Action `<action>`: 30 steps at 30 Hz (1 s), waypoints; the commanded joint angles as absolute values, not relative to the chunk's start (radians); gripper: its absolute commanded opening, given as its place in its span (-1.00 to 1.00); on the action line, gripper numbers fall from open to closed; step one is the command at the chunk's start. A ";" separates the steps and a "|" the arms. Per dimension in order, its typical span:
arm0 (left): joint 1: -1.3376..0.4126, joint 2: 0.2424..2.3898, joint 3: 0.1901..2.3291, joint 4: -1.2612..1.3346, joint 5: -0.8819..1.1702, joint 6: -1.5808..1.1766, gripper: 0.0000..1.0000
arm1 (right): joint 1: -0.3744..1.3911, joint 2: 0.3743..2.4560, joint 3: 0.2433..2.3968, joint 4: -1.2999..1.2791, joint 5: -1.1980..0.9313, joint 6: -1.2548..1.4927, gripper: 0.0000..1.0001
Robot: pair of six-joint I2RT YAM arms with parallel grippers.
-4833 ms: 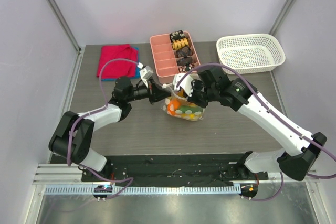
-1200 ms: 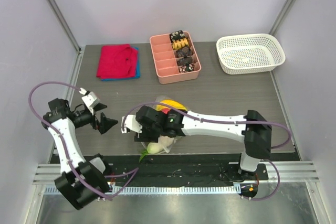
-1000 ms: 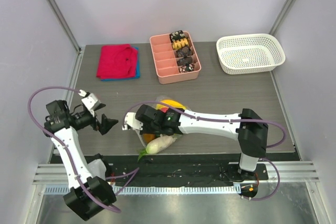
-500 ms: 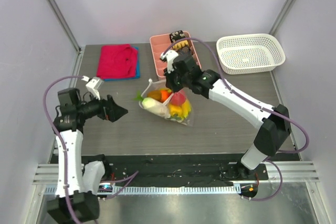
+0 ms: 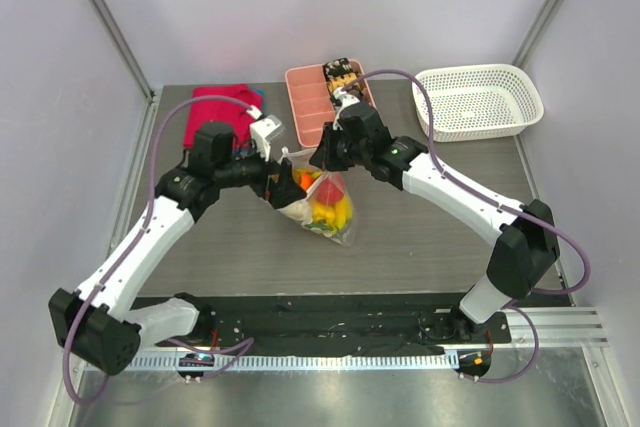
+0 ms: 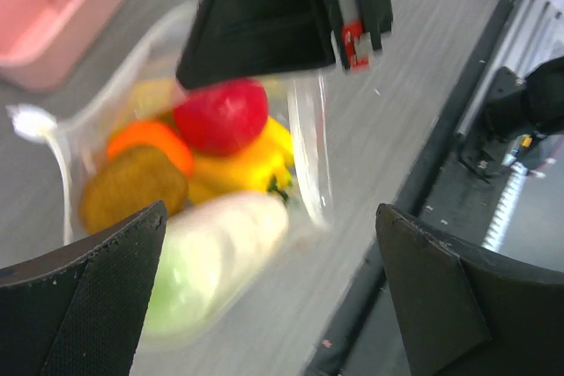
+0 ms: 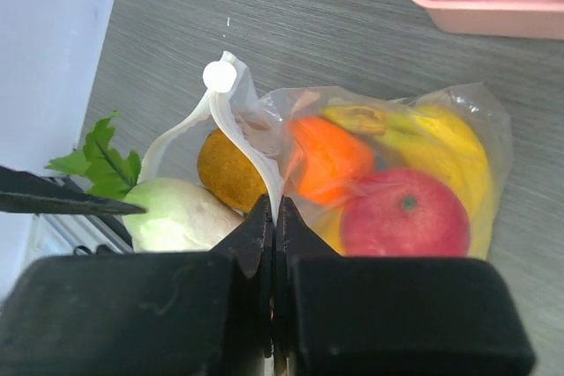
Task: Place the food in the zip-top bag and seal the zipper
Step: Pick up the zipper food storage bag at the center of the board.
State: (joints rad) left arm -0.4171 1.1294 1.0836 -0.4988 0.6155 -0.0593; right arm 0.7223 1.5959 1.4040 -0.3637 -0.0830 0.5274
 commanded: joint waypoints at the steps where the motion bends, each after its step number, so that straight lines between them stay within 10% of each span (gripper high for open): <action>1: -0.463 1.218 1.129 -0.376 0.552 0.050 0.94 | 0.719 1.528 1.408 -0.262 -0.057 0.649 -0.98; 10: -0.538 1.354 1.264 -0.486 0.583 0.092 0.71 | 0.713 1.499 1.388 -0.238 -0.038 0.707 -0.98; 15: -0.538 1.428 1.391 -0.627 0.629 0.198 -0.37 | 0.695 1.462 1.327 -0.210 -0.077 0.710 -0.98; 16: -0.538 1.445 1.426 -0.676 0.623 0.263 -0.99 | 0.677 1.450 1.310 -0.209 -0.089 0.697 -0.98; 26: -0.532 1.453 1.571 -0.979 0.722 0.682 -1.00 | 0.506 1.384 1.200 -0.196 -0.331 0.670 -0.71; 30: -0.531 1.468 1.594 -0.947 0.738 0.641 -1.00 | 0.476 1.329 1.135 -0.144 -0.368 0.704 -0.98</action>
State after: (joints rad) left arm -0.5381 1.4788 1.5448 -0.9363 0.6834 0.5911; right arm 0.4908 1.4208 1.1755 -0.2474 -0.2962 0.6842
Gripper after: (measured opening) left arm 0.002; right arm 0.036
